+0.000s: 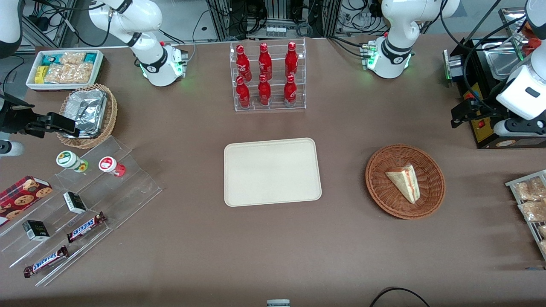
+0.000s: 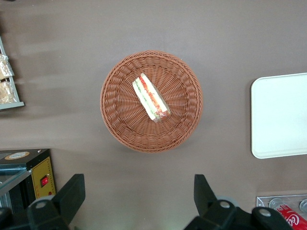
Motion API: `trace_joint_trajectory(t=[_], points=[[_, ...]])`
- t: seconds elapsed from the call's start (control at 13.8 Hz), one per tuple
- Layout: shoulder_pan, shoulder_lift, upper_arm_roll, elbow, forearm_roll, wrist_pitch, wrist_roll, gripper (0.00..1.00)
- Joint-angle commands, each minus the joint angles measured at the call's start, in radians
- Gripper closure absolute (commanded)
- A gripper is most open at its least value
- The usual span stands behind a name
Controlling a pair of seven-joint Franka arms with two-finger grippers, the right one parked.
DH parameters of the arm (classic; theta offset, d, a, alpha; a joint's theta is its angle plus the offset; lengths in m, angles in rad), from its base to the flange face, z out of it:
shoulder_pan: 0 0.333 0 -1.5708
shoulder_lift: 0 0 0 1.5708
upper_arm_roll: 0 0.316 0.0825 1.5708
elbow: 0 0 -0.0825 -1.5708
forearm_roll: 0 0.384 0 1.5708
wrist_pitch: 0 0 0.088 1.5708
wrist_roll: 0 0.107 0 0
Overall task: Place sandwich from basket to tray
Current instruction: 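Move the left gripper down over the sandwich in the wicker basket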
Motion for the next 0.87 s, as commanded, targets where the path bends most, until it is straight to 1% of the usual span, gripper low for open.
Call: trace_joint_trajectory(t=[0.0, 0.22, 0.36, 0.43, 0.58, 0.8], points=[[0.006, 0.015, -0.002, 0.048, -0.001, -0.027, 0.016, 0.0], [0.009, 0.03, -0.002, 0.05, 0.005, -0.029, 0.005, 0.0], [0.009, 0.061, -0.002, 0.013, 0.041, -0.009, 0.001, 0.0], [0.009, 0.077, -0.001, -0.013, 0.051, 0.027, -0.007, 0.0], [0.008, 0.085, -0.001, -0.115, 0.073, 0.153, -0.068, 0.0], [0.008, 0.096, -0.002, -0.289, 0.073, 0.378, -0.169, 0.0]])
